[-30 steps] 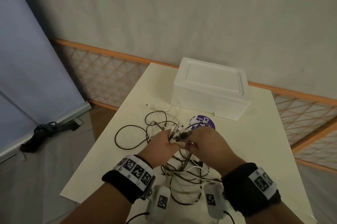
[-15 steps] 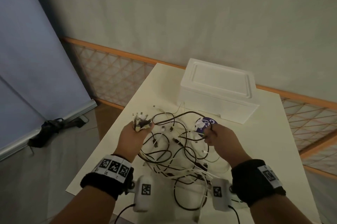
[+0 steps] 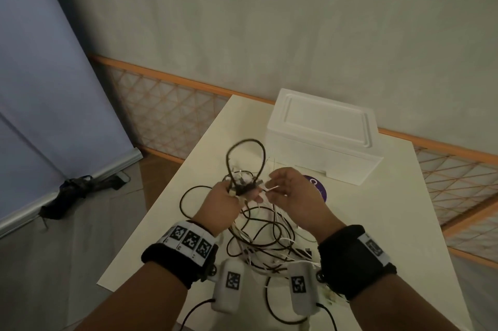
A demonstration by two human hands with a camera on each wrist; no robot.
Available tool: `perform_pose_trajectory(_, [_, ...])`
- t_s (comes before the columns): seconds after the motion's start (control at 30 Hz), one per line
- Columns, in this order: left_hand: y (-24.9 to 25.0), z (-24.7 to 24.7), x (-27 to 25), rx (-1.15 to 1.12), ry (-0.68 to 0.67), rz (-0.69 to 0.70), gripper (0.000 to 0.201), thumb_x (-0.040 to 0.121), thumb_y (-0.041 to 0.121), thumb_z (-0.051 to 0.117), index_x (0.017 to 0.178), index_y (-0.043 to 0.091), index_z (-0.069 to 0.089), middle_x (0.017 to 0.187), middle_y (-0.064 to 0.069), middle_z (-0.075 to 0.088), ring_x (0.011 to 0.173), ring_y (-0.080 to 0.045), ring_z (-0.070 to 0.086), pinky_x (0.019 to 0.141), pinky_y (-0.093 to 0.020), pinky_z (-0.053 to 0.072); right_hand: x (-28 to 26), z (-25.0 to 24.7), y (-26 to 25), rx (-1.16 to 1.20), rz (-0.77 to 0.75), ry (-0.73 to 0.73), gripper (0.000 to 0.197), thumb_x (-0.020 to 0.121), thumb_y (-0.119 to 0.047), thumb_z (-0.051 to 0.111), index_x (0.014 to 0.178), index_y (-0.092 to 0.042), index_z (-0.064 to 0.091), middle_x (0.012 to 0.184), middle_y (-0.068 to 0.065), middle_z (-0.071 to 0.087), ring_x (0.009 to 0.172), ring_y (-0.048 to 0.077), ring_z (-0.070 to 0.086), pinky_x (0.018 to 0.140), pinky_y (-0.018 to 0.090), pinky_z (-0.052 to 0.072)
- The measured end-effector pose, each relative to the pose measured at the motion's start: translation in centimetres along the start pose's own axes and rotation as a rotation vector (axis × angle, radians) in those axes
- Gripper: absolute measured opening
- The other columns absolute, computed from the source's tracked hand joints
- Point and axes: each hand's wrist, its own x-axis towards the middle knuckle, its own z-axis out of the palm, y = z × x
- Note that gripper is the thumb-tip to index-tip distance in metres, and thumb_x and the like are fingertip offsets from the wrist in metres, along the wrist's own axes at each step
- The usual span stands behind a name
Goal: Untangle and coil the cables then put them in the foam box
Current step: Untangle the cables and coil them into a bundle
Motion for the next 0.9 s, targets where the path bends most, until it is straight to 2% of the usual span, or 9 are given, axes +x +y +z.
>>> perform_pose_trajectory(0.1, [2.0, -0.8, -0.8, -0.164, -0.054, 0.011, 0.010, 0.090, 0.015, 0.064, 0.087, 0.017, 0.073, 0.080, -0.007, 0.075, 0.037, -0.001, 0.039, 0.043, -0.016, 0.033, 0.6, 1.5, 1.1, -0.419, -0.056, -0.166, 0.038, 0.087, -0.014, 0.061, 0.122, -0.026, 0.052, 0.109, -0.011, 0.062, 0.091, 0.005, 0.064, 0.080, 0.024, 0.053])
perform_pose_trajectory(0.2, [3.7, -1.1, -1.6, -0.235, -0.108, 0.058, 0.013, 0.091, 0.010, 0.060, 0.090, 0.014, 0.072, 0.082, -0.007, 0.073, 0.036, 0.001, 0.042, 0.042, -0.011, 0.035, 1.2, 3.2, 2.0, -0.637, -0.150, -0.265, 0.030, 0.092, -0.020, 0.055, 0.121, -0.024, 0.060, 0.117, -0.002, 0.063, 0.102, 0.014, 0.061, 0.085, 0.022, 0.044])
perform_pose_trajectory(0.3, [4.0, -1.5, -1.7, -0.326, -0.140, 0.114, 0.015, 0.092, 0.011, 0.060, 0.087, 0.016, 0.073, 0.082, -0.008, 0.073, 0.035, -0.001, 0.035, 0.040, -0.016, 0.031, 1.7, 3.9, 2.2, -0.688, -0.182, -0.294, 0.023, 0.093, -0.024, 0.055, 0.113, -0.020, 0.065, 0.109, 0.001, 0.067, 0.098, 0.016, 0.060, 0.076, 0.017, 0.036])
perform_pose_trajectory(0.4, [3.5, -2.1, -1.6, -0.368, -0.169, 0.140, 0.014, 0.085, 0.023, 0.062, 0.086, 0.026, 0.076, 0.090, -0.007, 0.074, 0.038, -0.007, 0.023, 0.045, -0.025, 0.017, 2.0, 4.3, 1.6, -0.669, -0.226, -0.323, 0.018, 0.094, -0.024, 0.053, 0.103, -0.013, 0.064, 0.098, 0.003, 0.068, 0.091, 0.017, 0.061, 0.078, 0.024, 0.044])
perform_pose_trajectory(0.47, [3.0, -2.3, -1.3, -0.412, -0.139, 0.125, 0.018, 0.085, 0.020, 0.060, 0.089, 0.028, 0.076, 0.094, -0.012, 0.070, 0.039, -0.011, 0.019, 0.049, -0.036, 0.014, 2.2, 4.4, 1.2, -0.612, -0.226, -0.307, 0.015, 0.095, -0.020, 0.048, 0.101, -0.013, 0.060, 0.092, 0.005, 0.067, 0.085, 0.019, 0.061, 0.080, 0.035, 0.048])
perform_pose_trajectory(0.57, [2.0, -2.6, -0.4, -0.398, -0.030, 0.084, 0.023, 0.092, 0.008, 0.059, 0.093, 0.023, 0.075, 0.098, -0.014, 0.070, 0.041, -0.013, 0.017, 0.051, -0.038, 0.014, 3.0, 3.6, 0.4, -0.388, -0.165, -0.140, 0.014, 0.096, -0.015, 0.044, 0.103, -0.014, 0.056, 0.089, 0.005, 0.068, 0.080, 0.022, 0.065, 0.079, 0.043, 0.053])
perform_pose_trajectory(0.73, [-0.3, -2.8, 1.1, -0.362, 0.213, -0.065, 0.008, 0.089, 0.018, 0.065, 0.091, 0.011, 0.070, 0.087, -0.014, 0.072, 0.035, -0.010, 0.026, 0.043, -0.022, 0.025, 3.4, 1.6, -2.1, 0.009, -0.140, 0.064, 0.018, 0.097, -0.008, 0.045, 0.087, -0.020, 0.054, 0.086, 0.001, 0.067, 0.076, 0.016, 0.068, 0.076, 0.034, 0.058])
perform_pose_trajectory(0.83, [-1.7, -2.3, 2.3, -0.218, 0.201, -0.113, 0.016, 0.085, 0.019, 0.071, 0.097, 0.009, 0.070, 0.085, -0.024, 0.067, 0.040, -0.028, 0.042, 0.040, -0.037, 0.040, 3.2, 1.2, -3.2, 0.154, -0.166, 0.083, 0.017, 0.097, -0.010, 0.047, 0.085, -0.021, 0.053, 0.086, 0.003, 0.067, 0.075, 0.018, 0.068, 0.072, 0.030, 0.055])
perform_pose_trajectory(0.9, [-2.0, -1.4, 2.5, -0.010, 0.083, -0.119, 0.026, 0.085, 0.016, 0.071, 0.108, 0.005, 0.067, 0.093, -0.021, 0.069, 0.073, -0.032, 0.065, 0.071, -0.045, 0.056, 3.1, 1.2, -4.1, 0.308, -0.186, 0.081, 0.010, 0.091, -0.011, 0.050, 0.085, -0.018, 0.051, 0.085, 0.004, 0.067, 0.074, 0.021, 0.067, 0.069, 0.028, 0.054])
